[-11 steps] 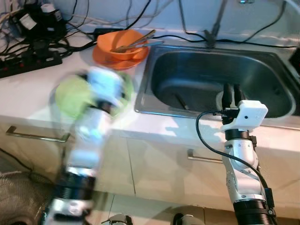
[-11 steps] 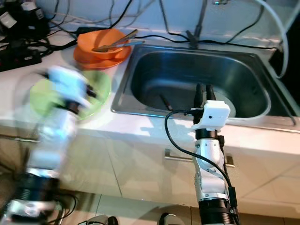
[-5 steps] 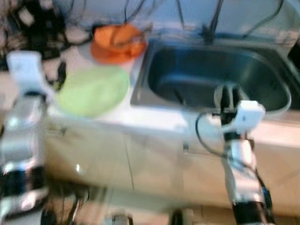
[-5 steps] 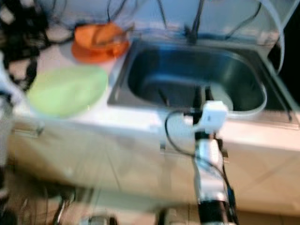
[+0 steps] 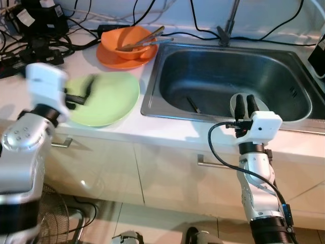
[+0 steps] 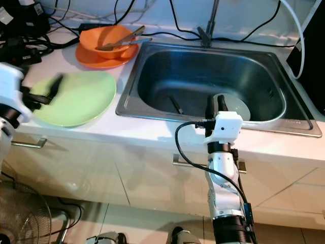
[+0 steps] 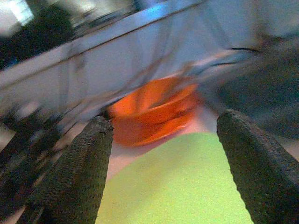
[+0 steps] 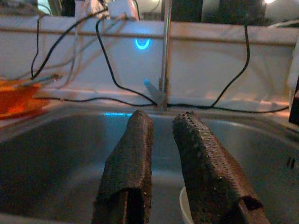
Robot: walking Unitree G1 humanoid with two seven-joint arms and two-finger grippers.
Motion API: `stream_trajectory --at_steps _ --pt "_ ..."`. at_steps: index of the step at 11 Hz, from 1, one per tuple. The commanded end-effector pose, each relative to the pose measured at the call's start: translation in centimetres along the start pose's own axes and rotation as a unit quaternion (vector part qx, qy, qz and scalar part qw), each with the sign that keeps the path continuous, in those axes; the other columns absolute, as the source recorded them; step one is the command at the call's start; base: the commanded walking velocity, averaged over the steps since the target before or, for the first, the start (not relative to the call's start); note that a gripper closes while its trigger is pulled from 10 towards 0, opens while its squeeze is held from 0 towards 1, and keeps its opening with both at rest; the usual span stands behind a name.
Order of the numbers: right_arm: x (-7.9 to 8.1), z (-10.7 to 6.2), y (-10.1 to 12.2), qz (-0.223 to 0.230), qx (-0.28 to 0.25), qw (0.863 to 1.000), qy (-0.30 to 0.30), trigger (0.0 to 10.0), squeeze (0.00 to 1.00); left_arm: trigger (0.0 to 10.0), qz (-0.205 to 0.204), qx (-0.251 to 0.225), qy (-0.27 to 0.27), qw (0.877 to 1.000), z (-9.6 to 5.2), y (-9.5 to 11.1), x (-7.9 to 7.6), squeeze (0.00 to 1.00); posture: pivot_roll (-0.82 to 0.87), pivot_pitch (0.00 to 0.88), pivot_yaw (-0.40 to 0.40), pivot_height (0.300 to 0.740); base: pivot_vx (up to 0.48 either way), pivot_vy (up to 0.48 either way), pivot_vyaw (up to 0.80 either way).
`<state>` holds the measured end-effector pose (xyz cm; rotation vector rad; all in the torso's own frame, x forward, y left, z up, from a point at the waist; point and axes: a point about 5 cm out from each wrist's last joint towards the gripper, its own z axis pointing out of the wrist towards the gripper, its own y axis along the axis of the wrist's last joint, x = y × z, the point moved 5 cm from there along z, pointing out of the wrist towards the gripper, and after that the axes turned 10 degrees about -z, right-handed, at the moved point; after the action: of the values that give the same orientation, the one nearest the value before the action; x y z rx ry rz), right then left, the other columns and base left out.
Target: Kitchen organization
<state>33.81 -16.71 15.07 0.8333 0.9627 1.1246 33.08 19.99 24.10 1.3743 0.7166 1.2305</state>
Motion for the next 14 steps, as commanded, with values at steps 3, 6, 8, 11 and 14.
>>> stream_trajectory --at_steps 3,6,8,11,14 --pt "0.2 0.1 -0.3 0.003 0.009 1.0 0.005 10.0 0.0 10.0 0.089 0.024 -0.145 0.985 -0.6 -0.7 -6.2 0.0 0.09 0.095 0.026 0.74 0.0 0.0 0.0" --pt "0.3 0.1 -0.6 0.005 0.014 1.0 0.006 10.0 0.0 10.0 0.228 0.094 -0.182 0.952 -1.5 -4.3 -7.9 0.0 0.1 0.099 0.027 0.74 0.0 0.0 0.0" --pt "0.3 0.0 -0.7 0.006 0.016 1.0 0.007 10.0 0.0 10.0 0.283 0.107 -0.173 0.937 -1.7 -4.8 -7.7 0.0 0.1 0.101 0.024 0.74 0.0 0.0 0.0" --pt "0.4 0.0 -0.8 0.007 0.019 1.0 0.009 10.0 0.0 10.0 0.311 0.153 -0.165 0.923 -2.1 -5.9 -6.3 0.0 0.1 0.101 0.023 0.74 0.0 0.0 0.0" --pt "0.5 0.1 -0.9 0.007 0.02 1.0 0.011 10.0 0.0 10.0 0.337 0.244 -0.174 0.893 -3.8 -8.2 -4.8 0.0 0.11 0.1 0.022 0.74 0.0 0.0 0.0"
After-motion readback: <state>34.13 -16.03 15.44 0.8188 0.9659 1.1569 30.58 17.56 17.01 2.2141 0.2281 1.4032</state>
